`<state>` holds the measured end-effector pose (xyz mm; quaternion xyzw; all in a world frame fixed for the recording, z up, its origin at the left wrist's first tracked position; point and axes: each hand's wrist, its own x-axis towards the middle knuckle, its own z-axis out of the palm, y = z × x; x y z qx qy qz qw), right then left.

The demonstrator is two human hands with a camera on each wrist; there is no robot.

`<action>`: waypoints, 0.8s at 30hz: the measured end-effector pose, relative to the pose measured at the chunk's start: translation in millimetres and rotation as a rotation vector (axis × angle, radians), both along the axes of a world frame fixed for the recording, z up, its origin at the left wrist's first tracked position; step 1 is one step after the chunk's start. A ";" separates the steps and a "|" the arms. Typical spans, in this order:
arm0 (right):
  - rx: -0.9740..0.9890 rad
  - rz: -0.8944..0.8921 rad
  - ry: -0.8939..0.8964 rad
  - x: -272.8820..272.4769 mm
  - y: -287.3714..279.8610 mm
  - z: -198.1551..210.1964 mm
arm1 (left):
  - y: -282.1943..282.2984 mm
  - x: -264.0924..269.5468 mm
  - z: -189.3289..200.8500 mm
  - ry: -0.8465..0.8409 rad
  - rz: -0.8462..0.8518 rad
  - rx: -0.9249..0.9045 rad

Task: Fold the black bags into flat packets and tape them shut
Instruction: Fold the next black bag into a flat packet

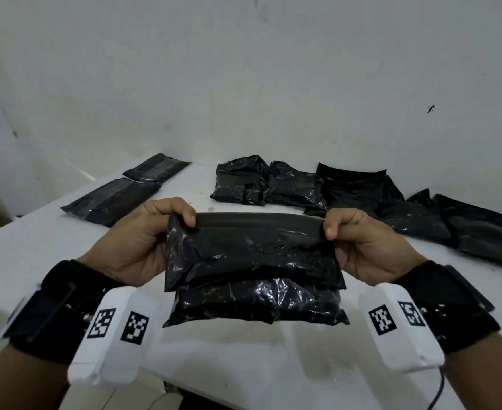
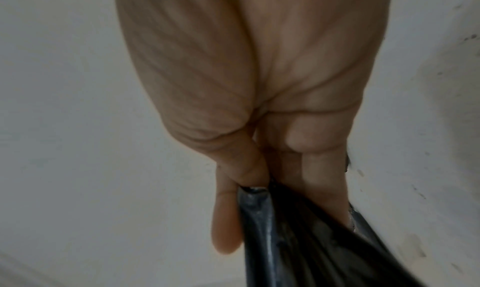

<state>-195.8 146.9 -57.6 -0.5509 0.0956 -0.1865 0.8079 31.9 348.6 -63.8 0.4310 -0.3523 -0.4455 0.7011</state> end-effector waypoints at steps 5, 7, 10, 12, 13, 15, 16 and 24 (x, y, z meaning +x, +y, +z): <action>0.096 0.007 0.037 8.3 -3.0 -15.0 | -2.4 6.6 -3.8 -0.052 0.048 0.028; 0.133 0.020 0.041 14.4 -2.2 -19.9 | -4.5 8.7 -2.3 -0.095 0.097 0.045; 0.208 0.039 0.065 25.7 -4.2 -23.3 | -5.6 22.7 -5.8 -0.093 0.166 0.073; 0.311 0.003 0.126 32.4 -5.5 -24.9 | -5.3 33.0 -9.1 -0.083 0.187 0.099; 0.338 -0.008 0.177 36.8 -3.5 -23.5 | -5.5 37.8 -12.2 -0.077 0.195 0.119; 0.324 -0.033 0.316 46.9 3.2 -24.2 | -6.4 43.4 -20.6 -0.060 0.209 0.165; 0.290 -0.061 0.388 52.2 7.4 -26.8 | -6.6 45.4 -25.6 -0.049 0.209 0.184; 0.185 -0.142 0.661 73.7 27.9 -58.5 | -2.7 57.9 -67.0 0.000 0.184 0.305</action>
